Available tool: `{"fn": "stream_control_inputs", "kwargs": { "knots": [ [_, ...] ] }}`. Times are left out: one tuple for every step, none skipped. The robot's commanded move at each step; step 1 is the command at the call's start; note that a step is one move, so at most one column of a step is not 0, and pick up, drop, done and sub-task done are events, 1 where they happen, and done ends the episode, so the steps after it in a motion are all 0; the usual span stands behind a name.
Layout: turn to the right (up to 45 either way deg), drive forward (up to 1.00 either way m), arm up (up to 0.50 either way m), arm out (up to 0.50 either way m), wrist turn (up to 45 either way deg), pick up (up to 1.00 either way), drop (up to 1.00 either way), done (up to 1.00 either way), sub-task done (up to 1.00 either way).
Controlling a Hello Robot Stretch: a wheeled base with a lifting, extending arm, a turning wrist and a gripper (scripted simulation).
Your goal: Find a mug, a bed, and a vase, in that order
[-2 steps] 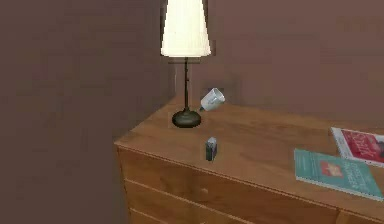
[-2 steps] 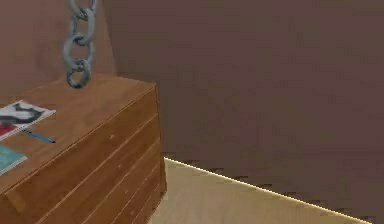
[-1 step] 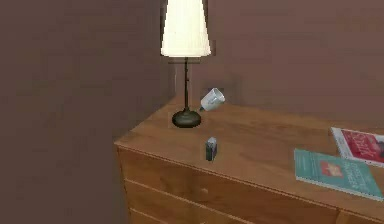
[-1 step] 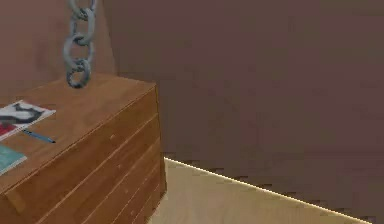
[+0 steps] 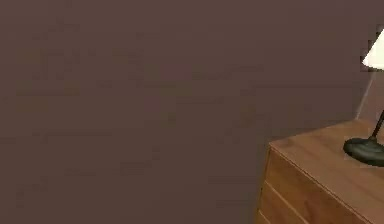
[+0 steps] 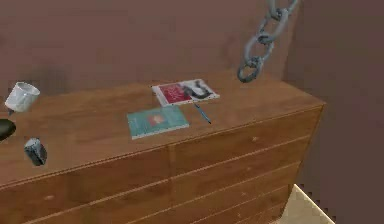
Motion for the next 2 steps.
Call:
{"fn": "stream_control_inputs", "kwargs": {
  "knots": [
    [-45.0,0.0,0.0,0.0,0.0,0.0,0.0,0.0,0.0],
    [-45.0,0.0,0.0,0.0,0.0,0.0,0.0,0.0,0.0]
  ]
}}
